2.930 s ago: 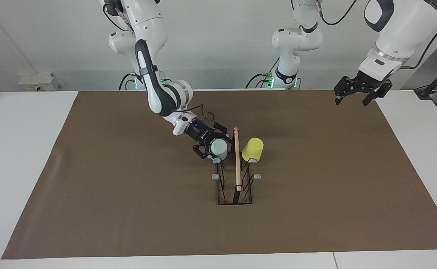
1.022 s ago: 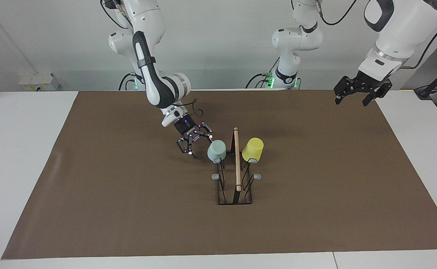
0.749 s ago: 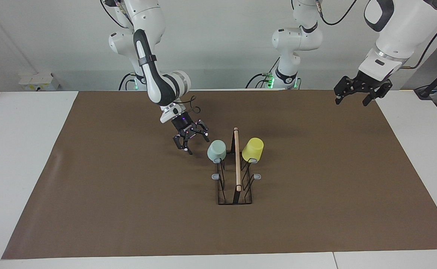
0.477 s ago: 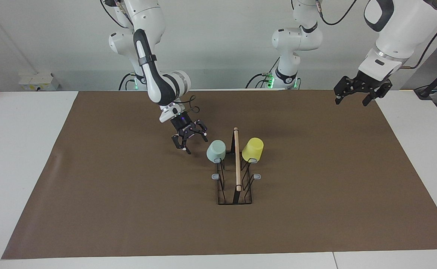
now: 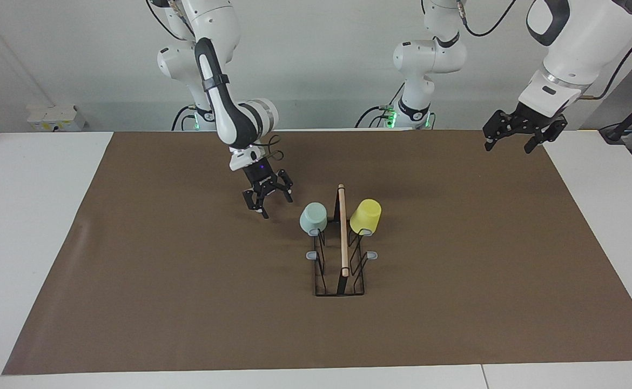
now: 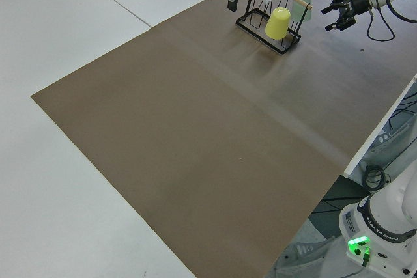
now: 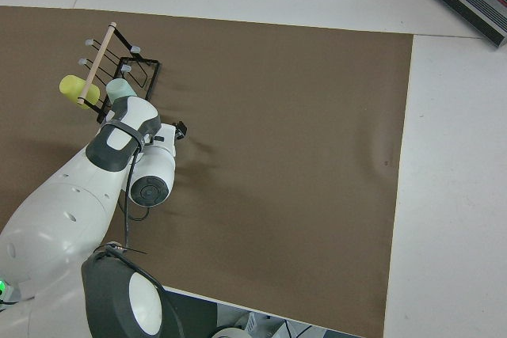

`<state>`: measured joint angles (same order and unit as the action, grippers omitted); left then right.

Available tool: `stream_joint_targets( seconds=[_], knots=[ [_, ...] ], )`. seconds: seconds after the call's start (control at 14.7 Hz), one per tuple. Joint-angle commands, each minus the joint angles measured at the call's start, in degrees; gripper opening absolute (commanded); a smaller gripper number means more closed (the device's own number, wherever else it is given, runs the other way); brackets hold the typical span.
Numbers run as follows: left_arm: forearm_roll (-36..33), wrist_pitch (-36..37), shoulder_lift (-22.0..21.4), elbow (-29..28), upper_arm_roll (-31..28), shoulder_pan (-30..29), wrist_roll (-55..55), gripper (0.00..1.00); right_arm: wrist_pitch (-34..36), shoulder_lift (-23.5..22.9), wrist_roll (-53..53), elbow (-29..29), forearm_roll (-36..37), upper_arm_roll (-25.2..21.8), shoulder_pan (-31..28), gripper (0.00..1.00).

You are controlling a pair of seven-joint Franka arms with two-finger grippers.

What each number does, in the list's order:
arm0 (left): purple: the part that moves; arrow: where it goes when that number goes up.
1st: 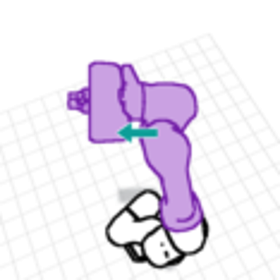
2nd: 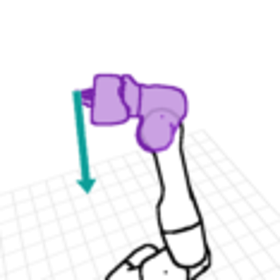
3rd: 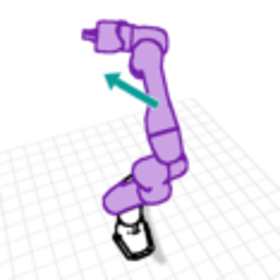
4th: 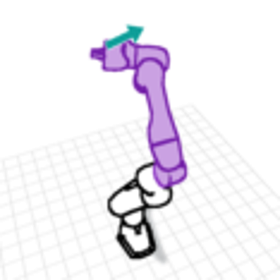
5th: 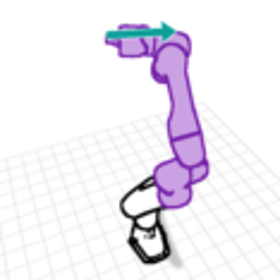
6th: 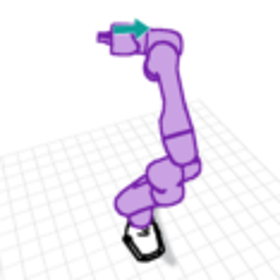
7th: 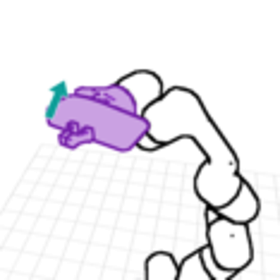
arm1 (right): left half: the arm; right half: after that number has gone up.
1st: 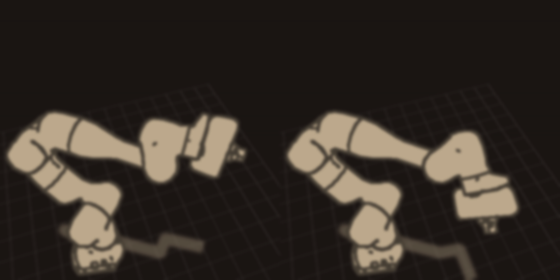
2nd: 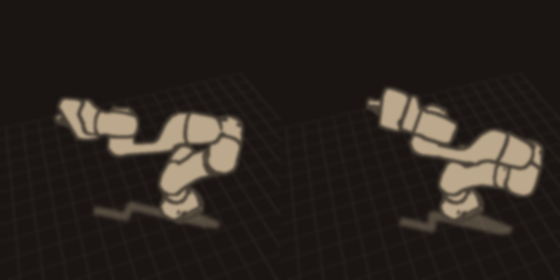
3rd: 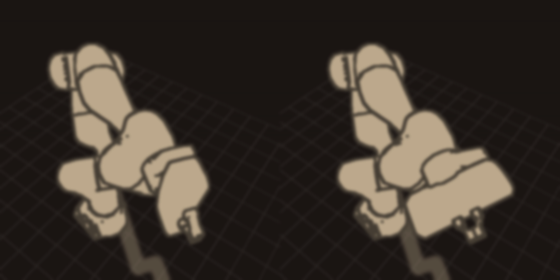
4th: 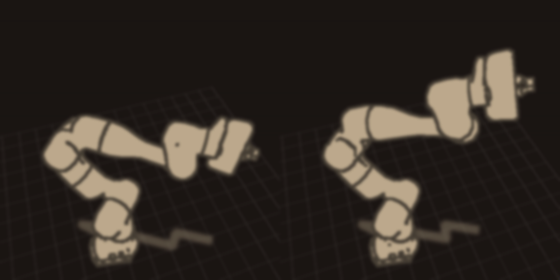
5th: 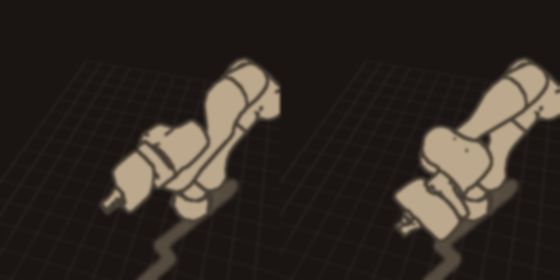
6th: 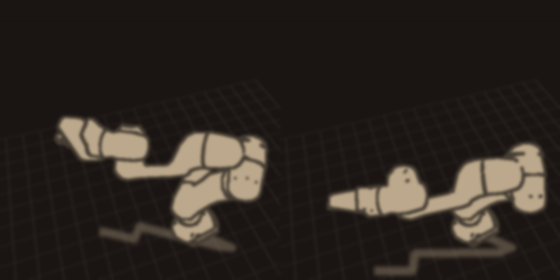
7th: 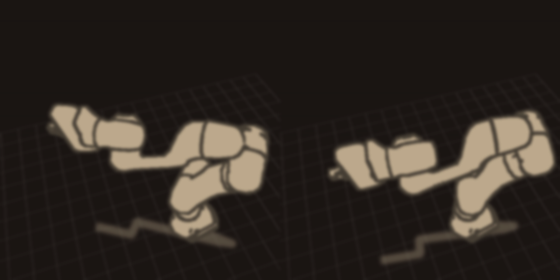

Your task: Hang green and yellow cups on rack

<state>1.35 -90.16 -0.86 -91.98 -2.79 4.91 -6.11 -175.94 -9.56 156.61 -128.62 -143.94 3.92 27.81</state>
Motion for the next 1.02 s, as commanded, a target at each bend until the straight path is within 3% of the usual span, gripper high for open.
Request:
stream_joint_targets(
  seconds=[0.0,0.41,0.95],
  knots=[
    [-0.73,0.51,-1.25,-1.01,0.42,-0.43,0.40,1.00,-0.37,1.65,6.78,-0.31,2.76,0.21,-2.23,1.00],
    [-0.73,0.51,-1.25,-1.01,0.42,-0.43,0.40,1.00,-0.28,3.67,6.78,0.22,20.51,0.12,-6.44,1.00],
    [-0.73,0.51,-1.25,-1.10,0.42,-0.43,0.40,1.00,0.50,4.64,8.17,0.04,36.51,0.03,-12.34,1.00]
  ],
)
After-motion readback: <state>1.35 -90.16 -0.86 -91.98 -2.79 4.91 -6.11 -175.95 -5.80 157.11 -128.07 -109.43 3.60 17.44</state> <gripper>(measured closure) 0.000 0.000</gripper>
